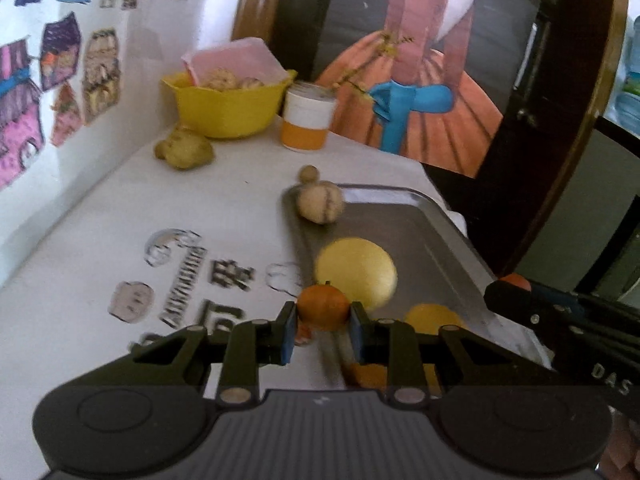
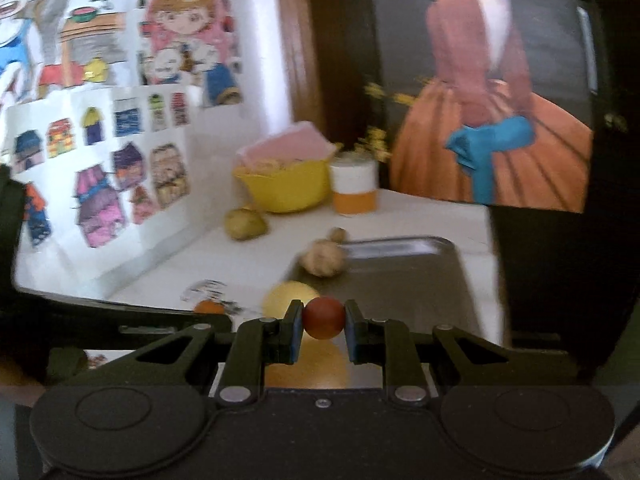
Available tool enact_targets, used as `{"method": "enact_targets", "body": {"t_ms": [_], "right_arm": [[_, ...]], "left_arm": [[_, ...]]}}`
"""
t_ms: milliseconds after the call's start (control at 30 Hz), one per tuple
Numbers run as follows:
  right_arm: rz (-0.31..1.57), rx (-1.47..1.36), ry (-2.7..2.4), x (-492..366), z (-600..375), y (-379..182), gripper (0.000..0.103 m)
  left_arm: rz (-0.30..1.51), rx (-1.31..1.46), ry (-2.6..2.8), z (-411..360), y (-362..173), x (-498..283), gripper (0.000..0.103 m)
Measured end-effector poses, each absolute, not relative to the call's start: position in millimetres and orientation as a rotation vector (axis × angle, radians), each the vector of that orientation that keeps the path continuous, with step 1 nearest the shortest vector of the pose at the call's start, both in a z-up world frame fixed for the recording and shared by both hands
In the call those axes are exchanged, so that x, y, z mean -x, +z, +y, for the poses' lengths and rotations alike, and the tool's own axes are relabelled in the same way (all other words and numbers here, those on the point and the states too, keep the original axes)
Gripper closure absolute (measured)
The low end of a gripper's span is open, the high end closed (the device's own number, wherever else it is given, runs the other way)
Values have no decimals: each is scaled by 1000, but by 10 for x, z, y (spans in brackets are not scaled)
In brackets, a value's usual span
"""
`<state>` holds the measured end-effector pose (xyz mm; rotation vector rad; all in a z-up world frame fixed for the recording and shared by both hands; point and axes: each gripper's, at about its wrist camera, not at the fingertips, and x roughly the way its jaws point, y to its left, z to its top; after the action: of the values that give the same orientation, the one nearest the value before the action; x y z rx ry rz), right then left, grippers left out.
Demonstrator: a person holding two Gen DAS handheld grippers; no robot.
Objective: Organize fruits
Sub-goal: 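Carry the tomato in the right tool toward the tray while the left tool carries the tangerine, then set the tomato on the tray with the right tool while the left tool releases the tangerine beside it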
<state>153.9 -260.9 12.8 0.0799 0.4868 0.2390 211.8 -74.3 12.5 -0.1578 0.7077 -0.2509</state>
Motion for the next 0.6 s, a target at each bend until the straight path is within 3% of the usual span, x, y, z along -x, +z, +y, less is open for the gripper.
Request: {"method": "enact_targets", "body": {"t_ms": [600], "right_arm": [[593, -97, 212, -1458, -2759, -280, 79]], "left_arm": [[733, 121, -282, -983, 28, -1755, 73]]}}
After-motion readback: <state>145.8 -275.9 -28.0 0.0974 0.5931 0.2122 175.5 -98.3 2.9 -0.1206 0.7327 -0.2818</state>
